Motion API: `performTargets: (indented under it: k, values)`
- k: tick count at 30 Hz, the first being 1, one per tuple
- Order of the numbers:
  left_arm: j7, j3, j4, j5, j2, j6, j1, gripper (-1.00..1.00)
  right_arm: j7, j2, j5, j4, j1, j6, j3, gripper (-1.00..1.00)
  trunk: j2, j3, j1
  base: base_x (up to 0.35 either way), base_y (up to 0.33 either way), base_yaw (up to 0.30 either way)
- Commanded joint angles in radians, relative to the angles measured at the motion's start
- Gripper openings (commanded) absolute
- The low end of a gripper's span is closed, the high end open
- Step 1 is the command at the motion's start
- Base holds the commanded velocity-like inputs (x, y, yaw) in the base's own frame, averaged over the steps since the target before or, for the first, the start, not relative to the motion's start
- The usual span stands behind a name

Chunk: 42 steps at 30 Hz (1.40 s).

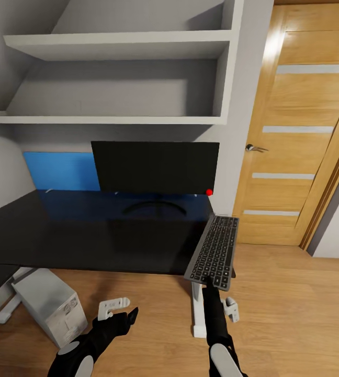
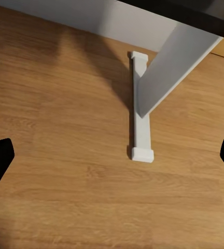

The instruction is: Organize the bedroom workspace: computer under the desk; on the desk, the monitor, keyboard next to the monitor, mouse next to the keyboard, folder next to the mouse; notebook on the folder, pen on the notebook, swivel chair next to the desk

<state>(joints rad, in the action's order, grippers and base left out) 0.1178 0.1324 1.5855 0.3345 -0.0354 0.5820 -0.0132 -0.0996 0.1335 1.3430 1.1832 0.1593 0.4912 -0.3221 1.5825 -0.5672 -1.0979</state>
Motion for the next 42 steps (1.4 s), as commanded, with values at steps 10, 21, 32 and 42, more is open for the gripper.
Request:
performTargets:
  k: [10, 21, 32, 42]
  values:
    - [0.007, 0.001, -0.001, 0.011, 0.0, 0.003, -0.001, 1.0, -0.008, -0.006, 0.064, -0.002, 0.0, -0.002, 0.003, -1.0, 0.001, -0.001, 0.0, -0.012, 0.061, 0.0]
    - [0.008, 0.001, -0.001, 0.011, 0.008, 0.004, -0.001, 1.0, -0.008, -0.007, 0.064, -0.001, 0.0, -0.002, 0.003, -1.0, 0.001, -0.001, 0.0, -0.026, 0.098, 0.0]
    - [0.008, 0.001, -0.001, 0.011, 0.008, 0.004, -0.001, 1.0, -0.008, -0.007, 0.065, -0.002, 0.0, -0.002, 0.003, -1.0, 0.001, -0.001, 0.0, 0.0, 0.001, 0.0]
    - [0.009, 0.001, 0.002, 0.012, 0.007, 0.004, -0.001, 1.0, -0.008, -0.008, 0.064, -0.002, 0.0, 0.001, 0.009, -1.0, 0.008, -0.004, -0.004, 0.0, 0.0, 0.0]
